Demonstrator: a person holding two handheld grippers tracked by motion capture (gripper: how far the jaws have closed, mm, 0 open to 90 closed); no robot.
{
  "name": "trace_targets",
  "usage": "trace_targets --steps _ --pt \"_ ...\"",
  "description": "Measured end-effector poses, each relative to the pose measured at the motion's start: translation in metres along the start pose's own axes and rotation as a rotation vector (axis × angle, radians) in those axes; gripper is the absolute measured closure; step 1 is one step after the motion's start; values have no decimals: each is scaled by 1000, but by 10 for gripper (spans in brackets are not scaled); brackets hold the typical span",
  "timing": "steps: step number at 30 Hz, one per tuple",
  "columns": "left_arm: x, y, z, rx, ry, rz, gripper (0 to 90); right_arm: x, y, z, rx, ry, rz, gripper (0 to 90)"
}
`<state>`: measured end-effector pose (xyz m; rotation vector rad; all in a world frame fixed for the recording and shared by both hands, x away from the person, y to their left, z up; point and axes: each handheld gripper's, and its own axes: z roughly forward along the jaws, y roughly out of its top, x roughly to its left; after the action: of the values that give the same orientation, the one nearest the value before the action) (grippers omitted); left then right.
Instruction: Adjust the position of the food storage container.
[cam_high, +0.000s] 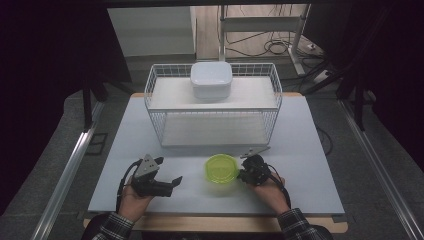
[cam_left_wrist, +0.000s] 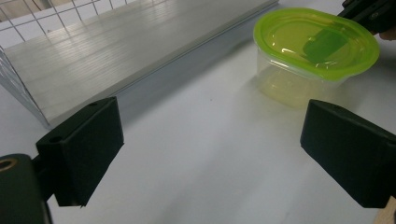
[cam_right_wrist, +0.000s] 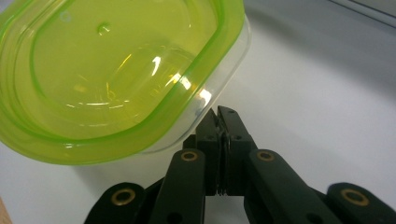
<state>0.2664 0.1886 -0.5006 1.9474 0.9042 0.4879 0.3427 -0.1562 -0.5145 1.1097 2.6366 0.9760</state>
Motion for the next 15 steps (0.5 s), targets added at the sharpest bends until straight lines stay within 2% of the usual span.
trace_targets --steps 5,9,10,15 --pt "0 0 -1 1 6 5 55 -2 1 -1 -9 -7 -2 864" --pt "1 0 -2 -2 11 4 55 -8 -1 -10 -30 -31 5 826" --pt "2 -1 -3 -1 14 7 55 -11 -2 -15 -45 -49 3 794" --pt "4 -3 -5 8 17 8 56 -17 -7 -27 -69 -79 -5 708"
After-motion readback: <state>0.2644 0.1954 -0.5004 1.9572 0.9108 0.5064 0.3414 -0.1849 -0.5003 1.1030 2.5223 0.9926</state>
